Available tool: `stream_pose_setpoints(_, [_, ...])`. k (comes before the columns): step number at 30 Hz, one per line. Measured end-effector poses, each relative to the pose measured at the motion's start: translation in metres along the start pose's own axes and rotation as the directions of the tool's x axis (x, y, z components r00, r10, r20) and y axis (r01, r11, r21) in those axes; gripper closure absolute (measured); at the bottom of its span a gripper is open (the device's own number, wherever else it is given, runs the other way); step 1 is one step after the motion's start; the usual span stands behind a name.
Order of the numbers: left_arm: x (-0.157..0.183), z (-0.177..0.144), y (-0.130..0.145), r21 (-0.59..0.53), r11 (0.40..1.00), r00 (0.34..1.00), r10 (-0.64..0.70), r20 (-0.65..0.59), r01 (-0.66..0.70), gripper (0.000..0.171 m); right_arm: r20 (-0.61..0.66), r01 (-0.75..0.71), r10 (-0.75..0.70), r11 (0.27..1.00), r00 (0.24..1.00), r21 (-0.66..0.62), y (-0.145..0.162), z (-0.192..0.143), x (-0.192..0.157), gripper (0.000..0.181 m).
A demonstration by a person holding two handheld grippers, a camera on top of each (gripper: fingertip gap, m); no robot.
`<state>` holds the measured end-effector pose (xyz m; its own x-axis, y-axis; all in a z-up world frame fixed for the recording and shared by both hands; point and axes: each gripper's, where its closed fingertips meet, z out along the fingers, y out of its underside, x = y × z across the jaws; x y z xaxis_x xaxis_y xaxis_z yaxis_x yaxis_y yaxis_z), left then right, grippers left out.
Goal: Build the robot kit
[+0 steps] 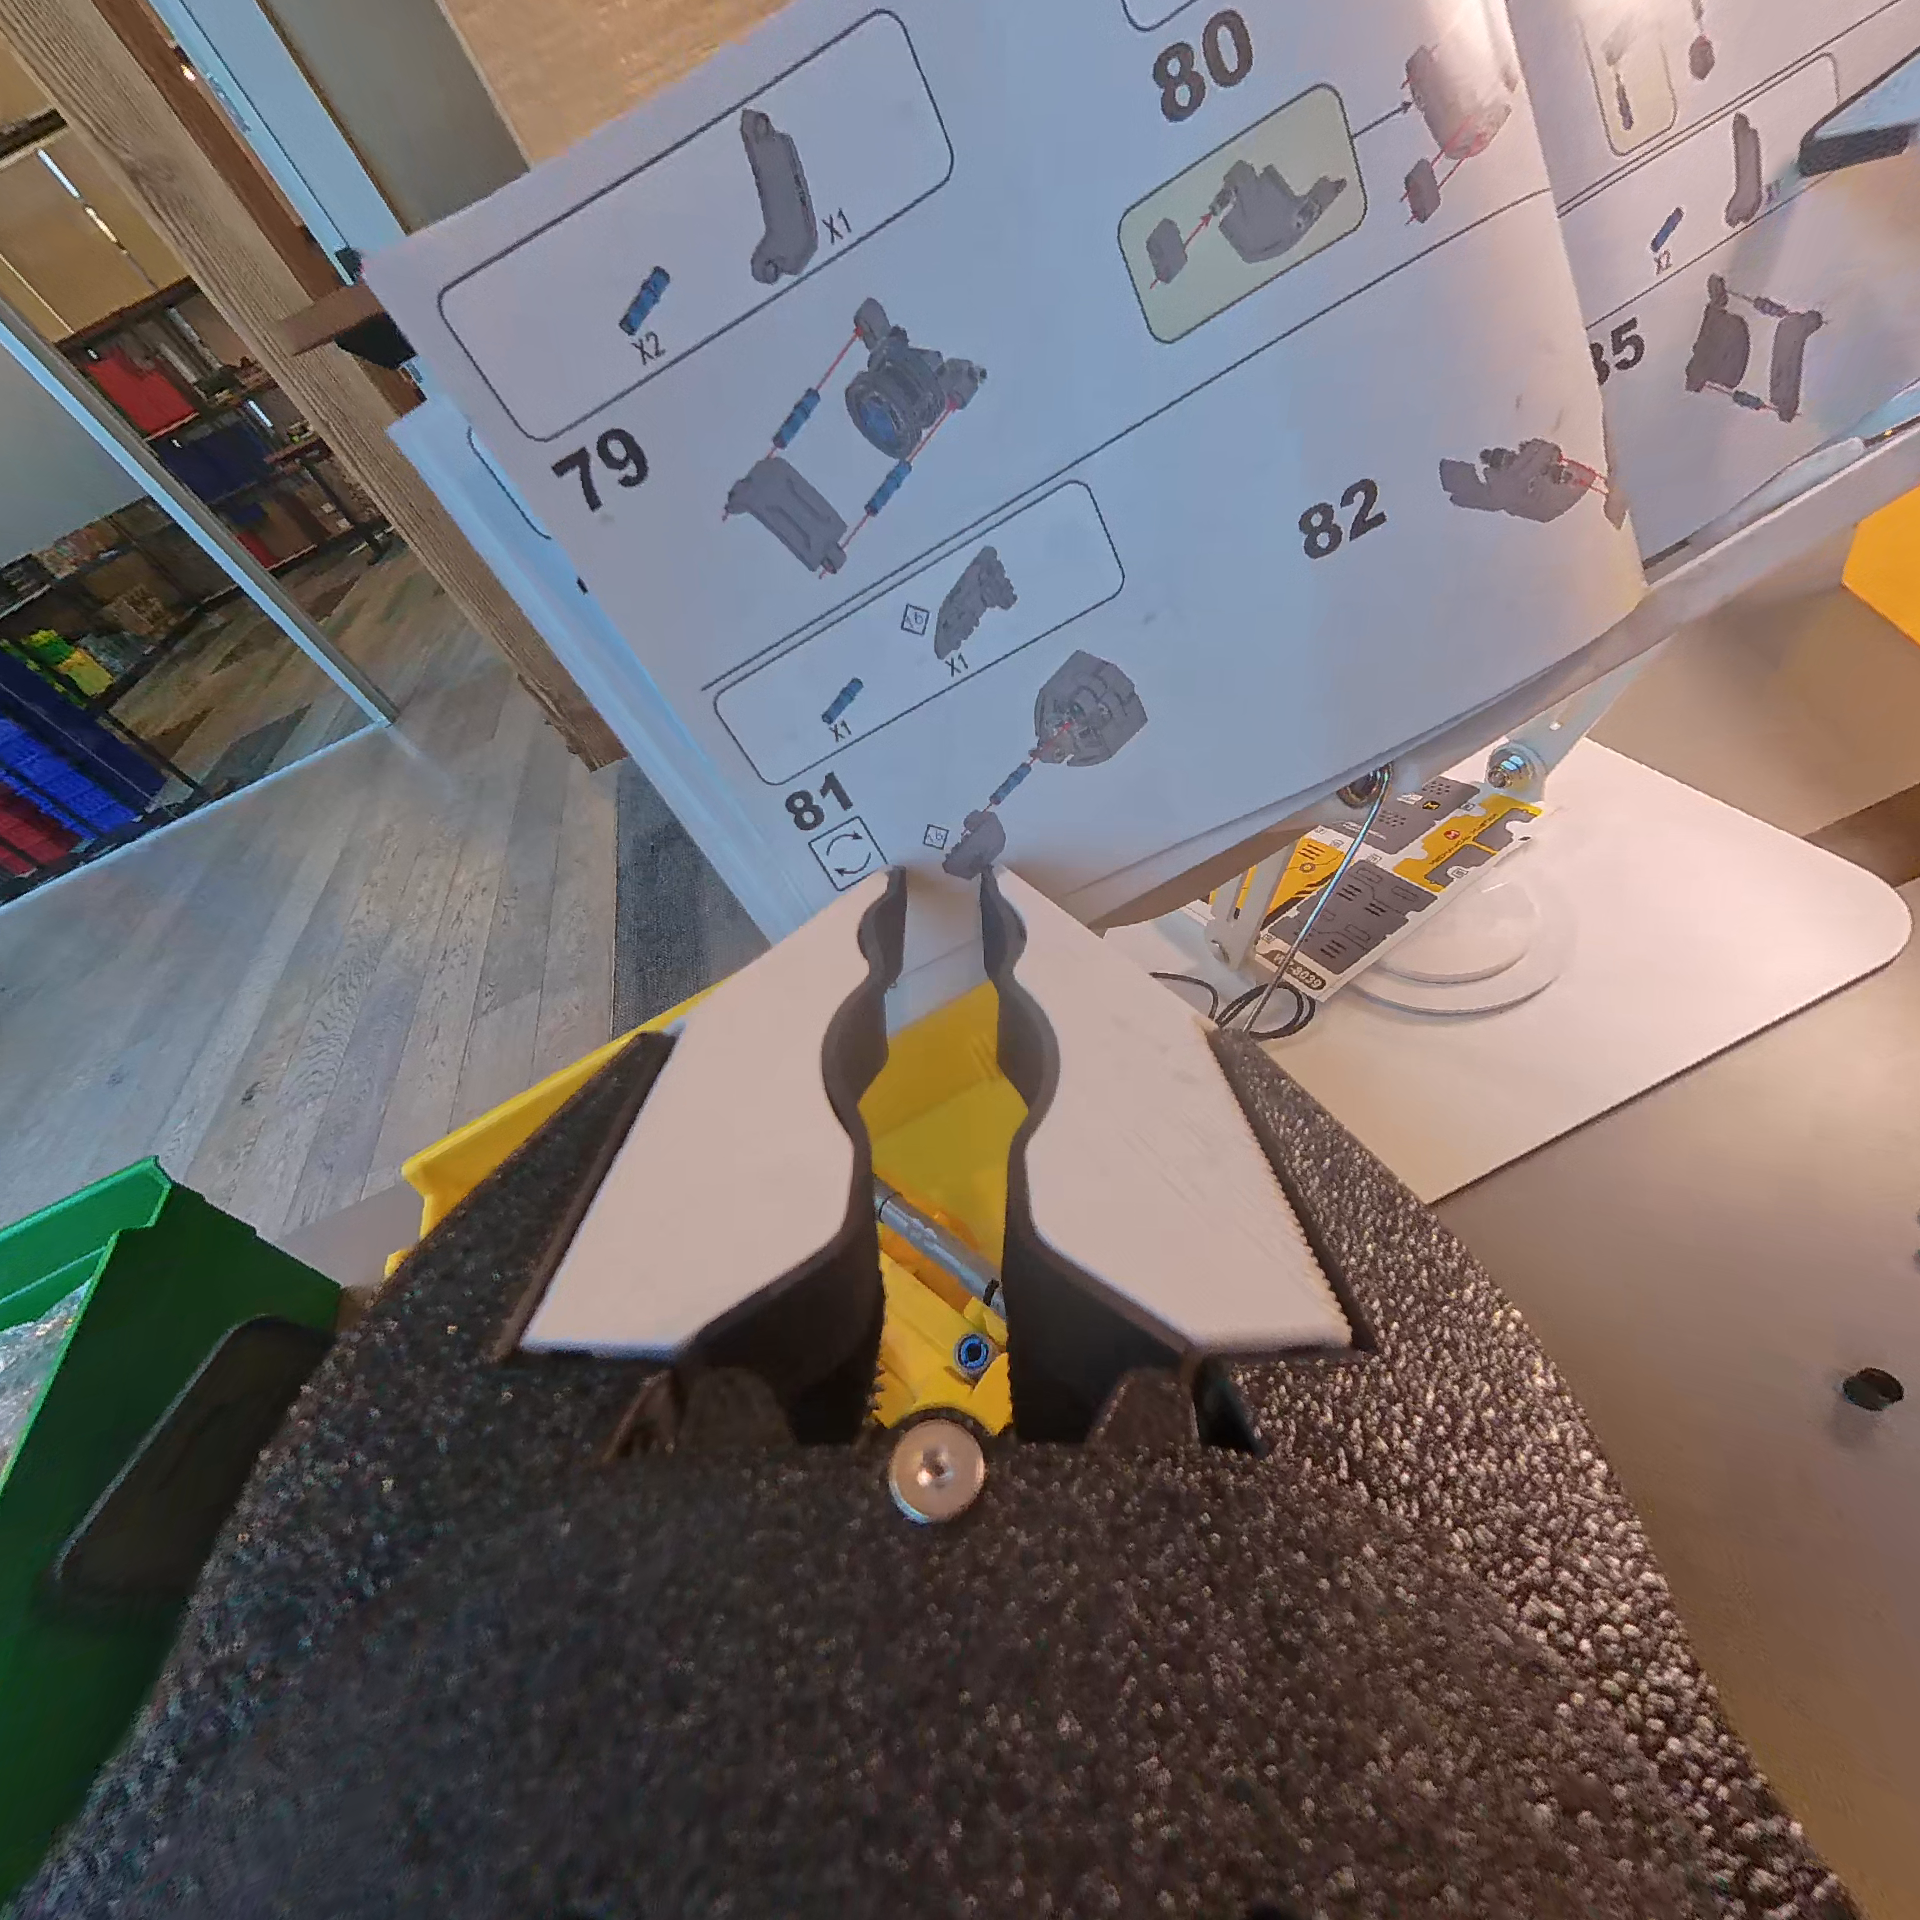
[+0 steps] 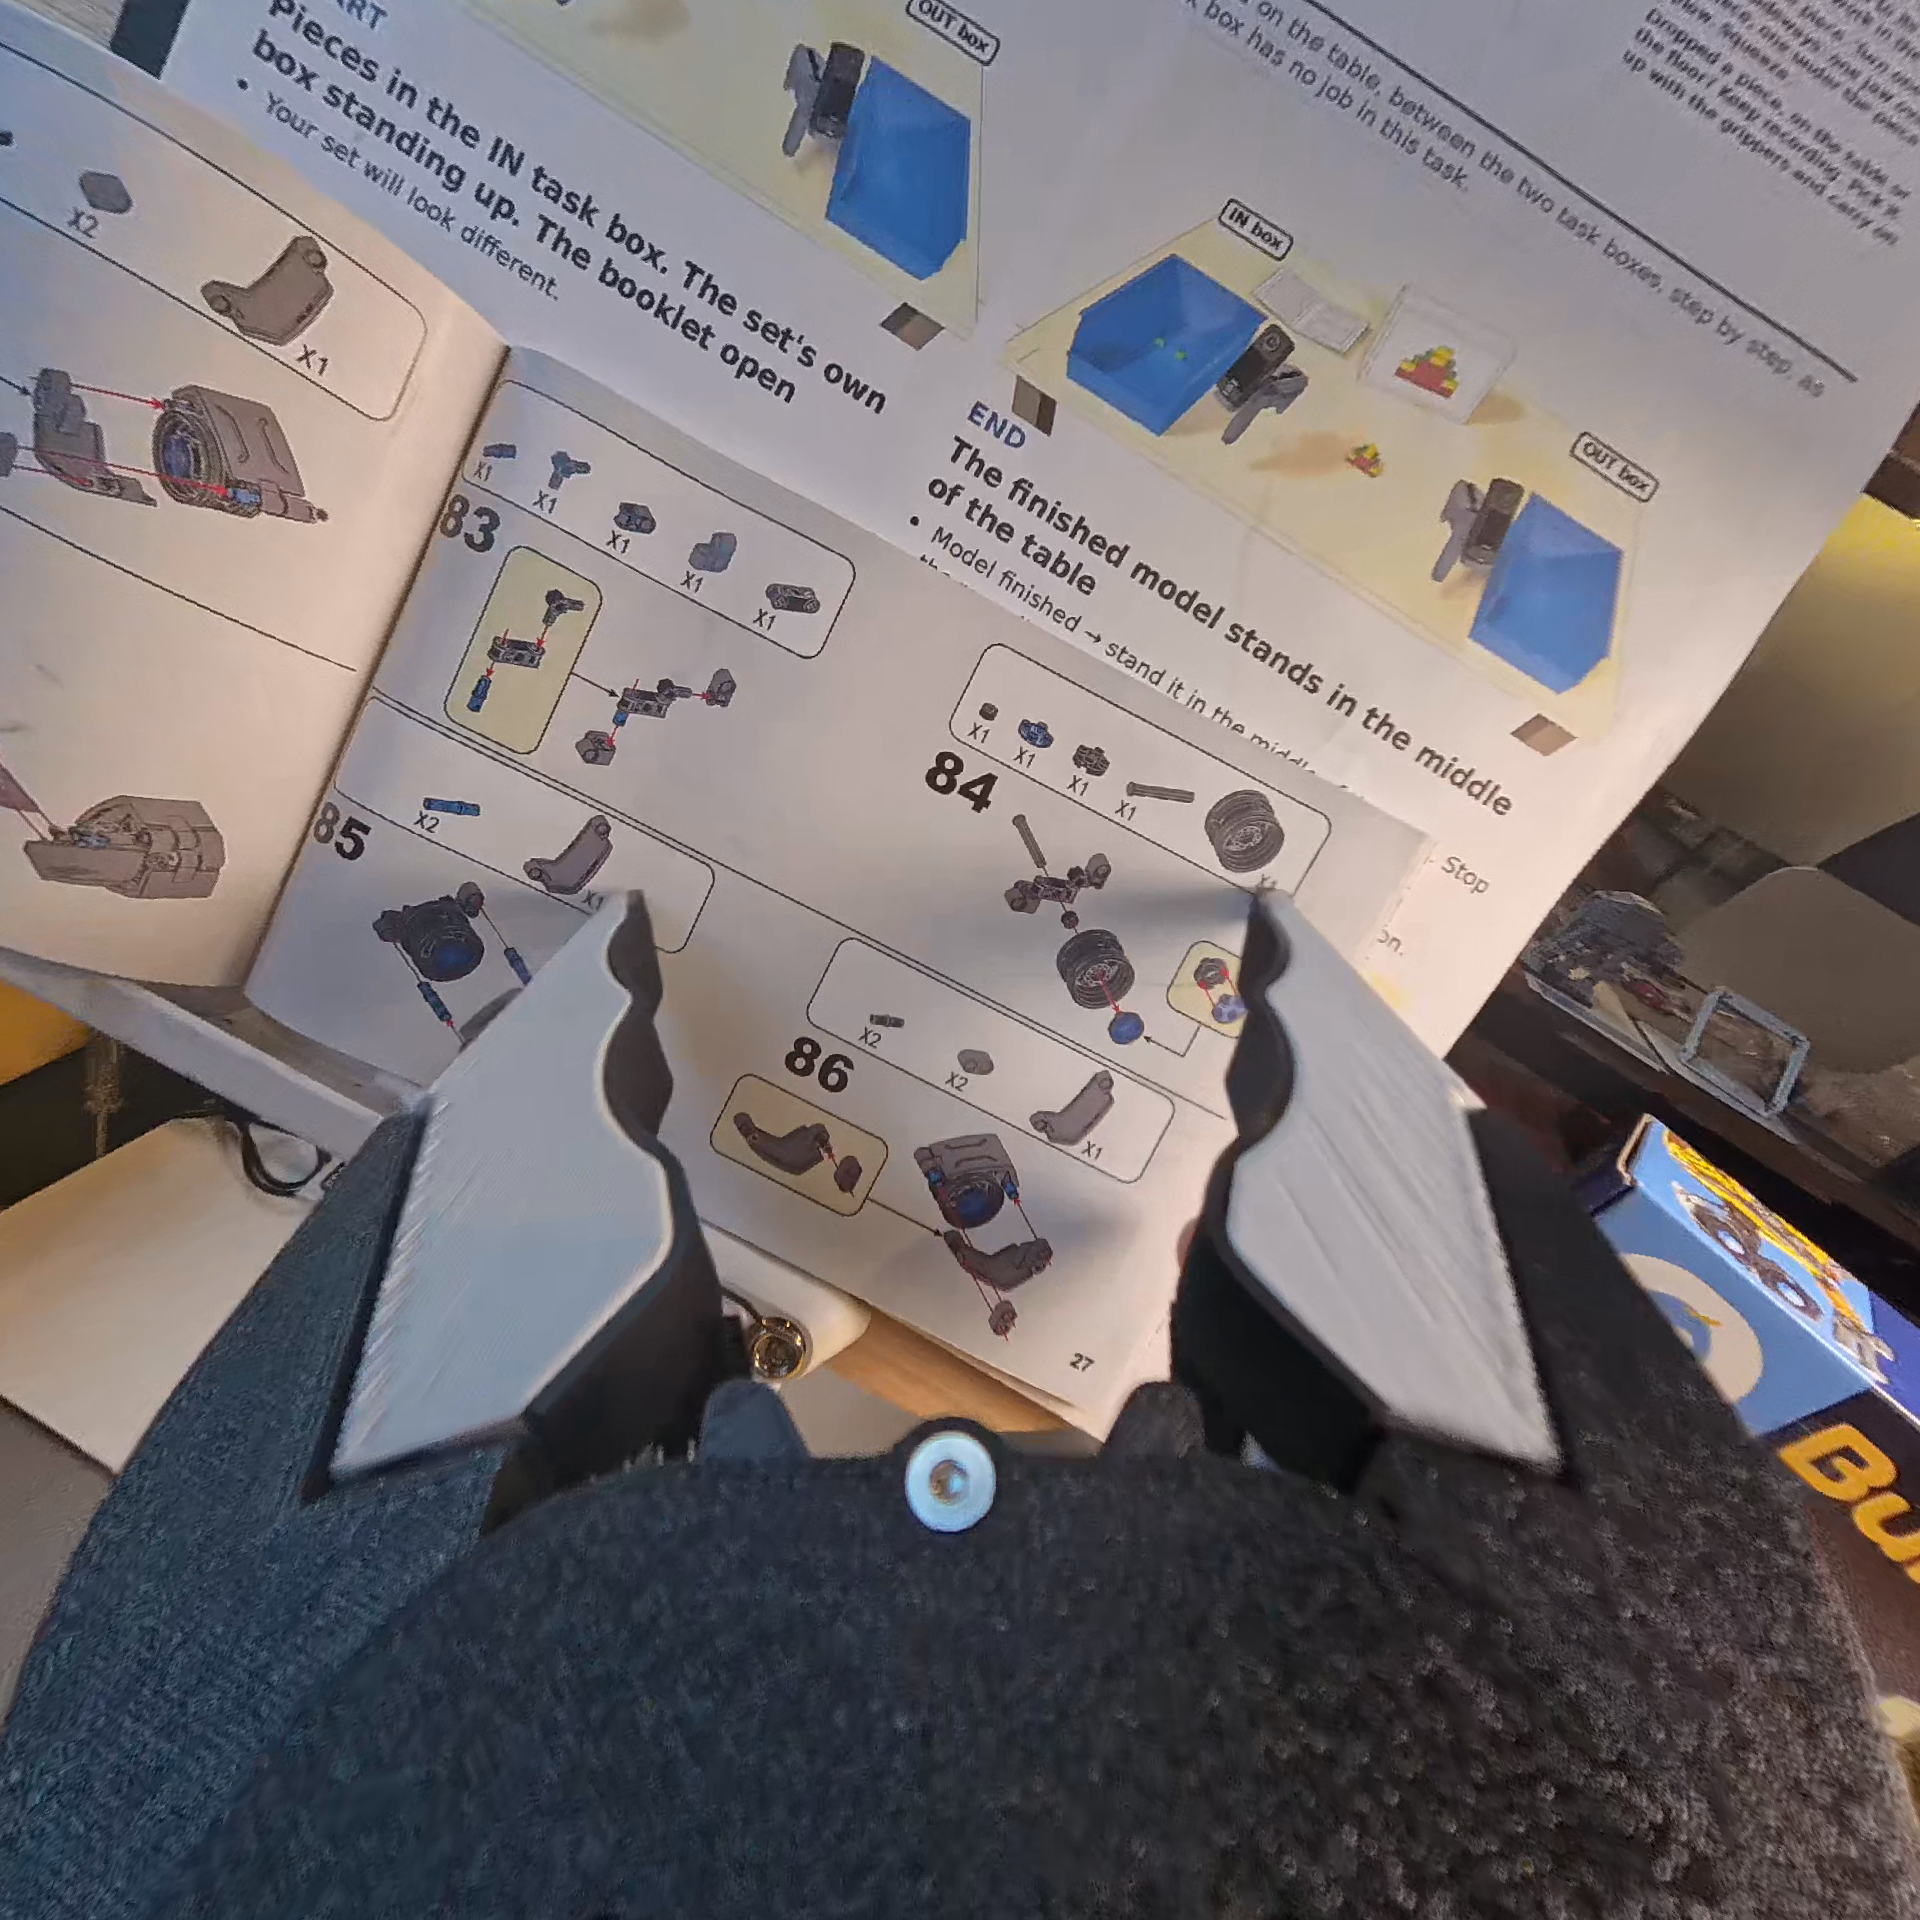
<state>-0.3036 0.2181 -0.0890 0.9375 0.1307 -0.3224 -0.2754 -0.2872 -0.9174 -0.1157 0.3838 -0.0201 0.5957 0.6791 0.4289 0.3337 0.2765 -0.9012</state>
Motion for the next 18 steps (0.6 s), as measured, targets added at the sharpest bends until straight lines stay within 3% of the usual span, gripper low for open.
stream_pose_setpoints(6, [0.0, 0.001, 0.0, 0.0, 1.0, 1.0, -0.005, 0.008, 0.005, 0.158, 0.041, 0.006, -0.007, 1.0, 0.999, 0.01, 0.003, -0.009, 0.003, 0.129])
stream_pose_setpoints(8, [0.001, 0.0, 0.0, -0.003, 1.0, 1.0, -0.003, 0.009, 0.003, 0.158, 0.062, 0.018, -0.018, 1.0, 0.998, -0.001, 0.002, -0.013, 0.005, 0.114])
stream_pose_setpoints(9, [0.001, 0.0, 0.0, -0.004, 1.0, 1.0, -0.001, 0.009, 0.001, 0.158, 0.049, 0.017, -0.017, 1.0, 0.999, 0.002, -0.001, -0.013, 0.01, 0.09])
stream_pose_setpoints(11, [0.001, 0.0, 0.0, -0.003, 1.0, 1.0, -0.003, 0.008, 0.003, 0.158, 0.051, -0.005, 0.005, 1.0, 0.999, -0.006, -0.002, -0.01, 0.015, 0.067])
stream_pose_setpoints(14, [0.0, 0.001, 0.0, -0.004, 1.0, 1.0, -0.005, 0.01, 0.005, 0.158, 0.048, 0.086, -0.084, 0.995, 0.995, -0.049, 0.007, 0.0, 0.009, 0.054])
stream_pose_setpoints(18, [0.001, 0.002, 0.0, -0.002, 1.0, 1.0, -0.002, 0.009, 0.002, 0.158, 0.039, 0.07, -0.068, 0.997, 0.997, -0.04, 0.006, 0.001, 0.007, 0.057])
